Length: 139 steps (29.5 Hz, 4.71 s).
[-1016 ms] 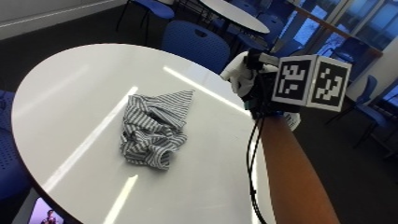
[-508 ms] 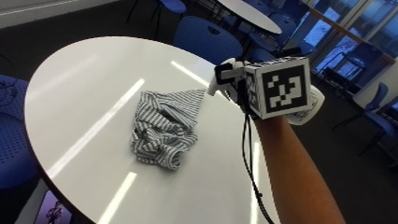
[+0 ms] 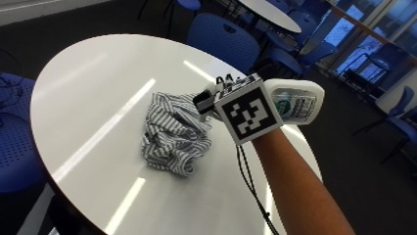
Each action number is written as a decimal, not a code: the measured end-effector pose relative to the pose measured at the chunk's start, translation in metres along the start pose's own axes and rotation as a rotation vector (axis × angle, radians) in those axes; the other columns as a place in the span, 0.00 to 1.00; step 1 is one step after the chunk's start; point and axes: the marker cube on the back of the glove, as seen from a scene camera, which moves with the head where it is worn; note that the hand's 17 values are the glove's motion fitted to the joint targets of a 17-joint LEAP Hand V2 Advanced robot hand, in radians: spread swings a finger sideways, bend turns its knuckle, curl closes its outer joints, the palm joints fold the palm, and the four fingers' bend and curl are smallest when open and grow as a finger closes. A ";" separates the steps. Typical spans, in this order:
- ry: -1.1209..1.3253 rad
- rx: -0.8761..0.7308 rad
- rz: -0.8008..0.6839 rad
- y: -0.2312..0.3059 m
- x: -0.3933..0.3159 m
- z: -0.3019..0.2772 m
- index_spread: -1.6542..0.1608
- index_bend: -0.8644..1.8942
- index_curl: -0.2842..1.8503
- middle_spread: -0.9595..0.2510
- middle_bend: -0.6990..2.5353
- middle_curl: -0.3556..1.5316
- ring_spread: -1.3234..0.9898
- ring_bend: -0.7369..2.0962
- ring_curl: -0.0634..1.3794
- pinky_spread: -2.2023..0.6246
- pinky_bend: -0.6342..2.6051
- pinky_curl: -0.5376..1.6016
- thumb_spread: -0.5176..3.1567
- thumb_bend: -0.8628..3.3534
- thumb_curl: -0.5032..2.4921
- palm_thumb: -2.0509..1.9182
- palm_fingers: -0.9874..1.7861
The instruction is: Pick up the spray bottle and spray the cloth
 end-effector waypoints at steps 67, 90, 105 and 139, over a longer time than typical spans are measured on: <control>-1.607 0.107 1.267 -0.057 -0.066 0.013 0.76 0.44 0.43 0.63 0.44 0.48 0.47 0.54 0.38 0.67 0.33 0.43 0.27 0.20 0.46 0.75 0.86; -1.607 0.122 1.047 -0.108 -0.031 0.001 0.76 0.44 0.43 0.63 0.44 0.48 0.48 0.53 0.38 0.66 0.33 0.43 0.27 0.20 0.46 0.75 0.86; -1.627 0.059 0.991 -0.123 -0.042 -0.009 0.76 0.44 0.43 0.63 0.44 0.49 0.47 0.54 0.38 0.66 0.33 0.43 0.27 0.20 0.46 0.75 0.86; -1.271 -0.603 0.617 -0.086 -0.118 -0.040 0.69 0.33 0.27 0.76 0.30 0.38 0.54 0.40 0.28 0.85 0.36 0.44 0.38 0.19 0.36 0.70 0.35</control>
